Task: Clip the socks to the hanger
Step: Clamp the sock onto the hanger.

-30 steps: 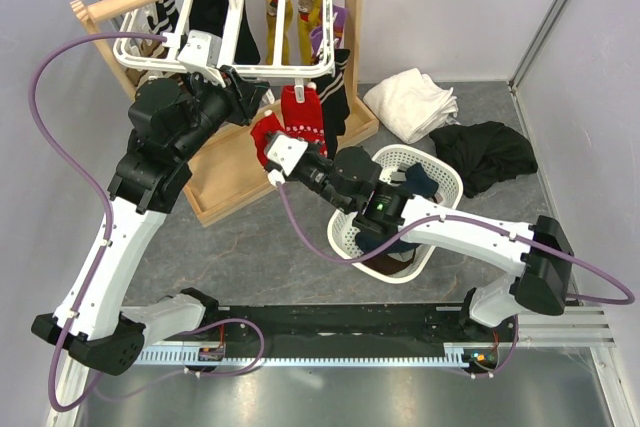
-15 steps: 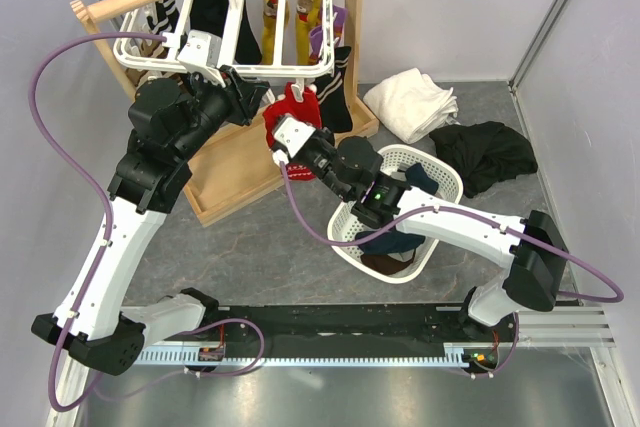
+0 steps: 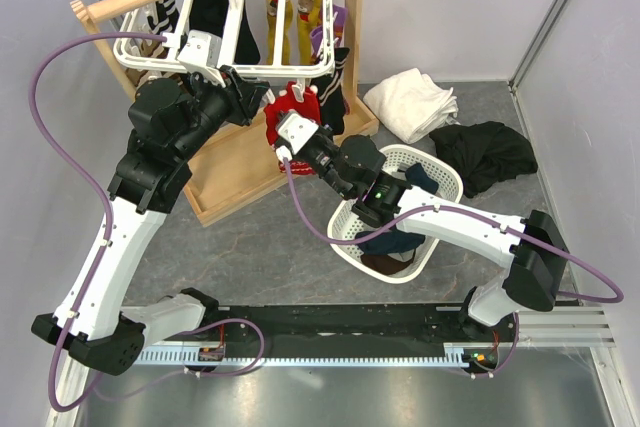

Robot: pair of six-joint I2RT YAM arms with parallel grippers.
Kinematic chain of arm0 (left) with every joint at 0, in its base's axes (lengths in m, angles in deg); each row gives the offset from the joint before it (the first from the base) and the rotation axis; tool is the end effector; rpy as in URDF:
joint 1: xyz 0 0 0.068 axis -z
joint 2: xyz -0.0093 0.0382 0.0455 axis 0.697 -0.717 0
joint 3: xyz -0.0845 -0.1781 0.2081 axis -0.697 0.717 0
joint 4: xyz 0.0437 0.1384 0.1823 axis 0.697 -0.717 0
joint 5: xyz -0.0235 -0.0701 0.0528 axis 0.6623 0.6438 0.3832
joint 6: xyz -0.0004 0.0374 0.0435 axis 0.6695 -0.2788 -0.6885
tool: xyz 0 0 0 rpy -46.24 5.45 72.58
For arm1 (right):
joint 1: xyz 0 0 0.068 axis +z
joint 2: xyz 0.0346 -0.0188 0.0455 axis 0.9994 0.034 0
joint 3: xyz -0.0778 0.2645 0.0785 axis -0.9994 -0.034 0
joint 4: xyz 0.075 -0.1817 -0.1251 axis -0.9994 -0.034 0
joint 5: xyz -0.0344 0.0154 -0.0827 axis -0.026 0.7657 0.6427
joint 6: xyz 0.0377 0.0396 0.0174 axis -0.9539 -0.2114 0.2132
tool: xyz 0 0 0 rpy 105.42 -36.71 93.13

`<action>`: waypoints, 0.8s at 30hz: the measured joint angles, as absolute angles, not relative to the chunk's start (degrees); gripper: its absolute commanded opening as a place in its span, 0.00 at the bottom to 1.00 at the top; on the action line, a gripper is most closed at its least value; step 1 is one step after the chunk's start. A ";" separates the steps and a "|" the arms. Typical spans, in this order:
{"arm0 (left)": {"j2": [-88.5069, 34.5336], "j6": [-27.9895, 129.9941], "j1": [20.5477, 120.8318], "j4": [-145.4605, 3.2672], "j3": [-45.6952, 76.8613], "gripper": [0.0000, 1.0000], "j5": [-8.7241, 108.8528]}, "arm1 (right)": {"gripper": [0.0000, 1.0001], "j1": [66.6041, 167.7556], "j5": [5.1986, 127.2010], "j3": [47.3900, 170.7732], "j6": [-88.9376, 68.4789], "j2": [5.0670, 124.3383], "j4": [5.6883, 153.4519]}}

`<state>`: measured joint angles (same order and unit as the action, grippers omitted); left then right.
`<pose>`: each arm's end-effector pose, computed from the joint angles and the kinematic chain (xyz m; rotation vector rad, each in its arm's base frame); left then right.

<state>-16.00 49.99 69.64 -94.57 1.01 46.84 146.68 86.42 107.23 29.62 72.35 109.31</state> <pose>0.1698 -0.0848 0.5033 0.2747 1.5578 -0.5629 0.1879 0.2914 0.4222 -0.8164 1.0535 0.2338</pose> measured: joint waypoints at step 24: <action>-16.00 49.99 69.64 -95.02 1.01 0.02 46.88 | 0.00 146.25 86.42 108.62 29.21 72.61 109.66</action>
